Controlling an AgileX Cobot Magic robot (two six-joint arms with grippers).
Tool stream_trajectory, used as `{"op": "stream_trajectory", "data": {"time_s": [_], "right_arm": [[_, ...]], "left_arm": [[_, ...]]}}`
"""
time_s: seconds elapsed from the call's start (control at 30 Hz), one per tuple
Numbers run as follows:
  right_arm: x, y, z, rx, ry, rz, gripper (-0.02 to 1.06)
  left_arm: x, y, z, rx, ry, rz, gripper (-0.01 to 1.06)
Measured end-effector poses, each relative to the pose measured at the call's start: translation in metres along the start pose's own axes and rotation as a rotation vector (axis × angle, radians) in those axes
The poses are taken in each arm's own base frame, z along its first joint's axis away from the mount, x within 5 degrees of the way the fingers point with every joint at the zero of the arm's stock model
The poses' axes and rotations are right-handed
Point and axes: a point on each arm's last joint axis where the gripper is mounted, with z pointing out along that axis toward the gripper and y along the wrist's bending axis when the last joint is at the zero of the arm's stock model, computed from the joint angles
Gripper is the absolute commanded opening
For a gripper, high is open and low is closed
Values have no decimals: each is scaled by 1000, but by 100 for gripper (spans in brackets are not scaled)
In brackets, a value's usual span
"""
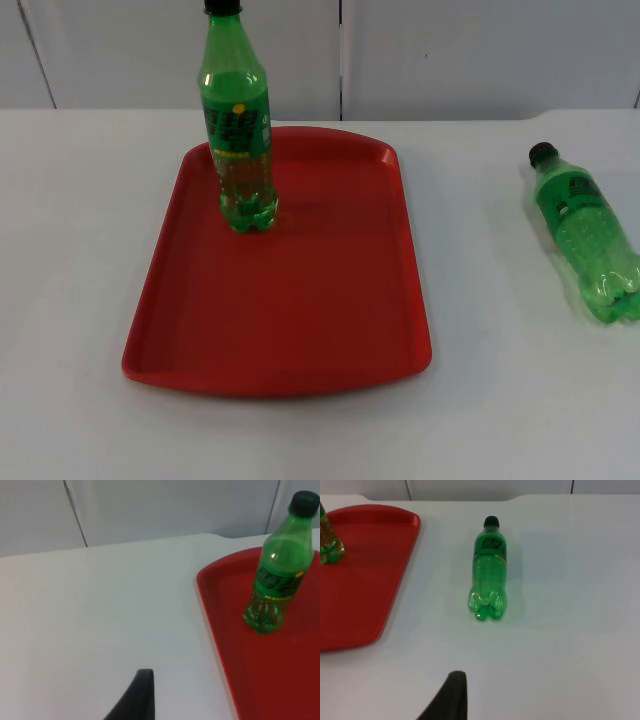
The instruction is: Place the bottle upright on the tray.
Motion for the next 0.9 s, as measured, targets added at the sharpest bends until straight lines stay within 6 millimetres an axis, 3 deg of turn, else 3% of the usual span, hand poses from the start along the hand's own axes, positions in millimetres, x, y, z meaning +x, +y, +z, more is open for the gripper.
{"op": "stream_trajectory", "data": {"time_s": [0.23,0.37,0.4,0.6,0.8,0.9], "right_arm": [[0,0,0,0,0,2,105],[0,0,0,0,0,2,105],[0,0,0,0,0,2,105],[0,0,0,0,0,6,105],[0,0,0,0,0,6,105],[0,0,0,0,0,6,105]], "left_arm": [[5,-2,-16,34,5,-19,100],[11,-2,-47,46,-42,-17,100],[11,-2,-47,46,-42,-17,100],[30,-1,-91,59,-90,-3,100],[45,-7,-115,137,-143,12,100],[63,-11,-121,192,-162,21,100]]}}
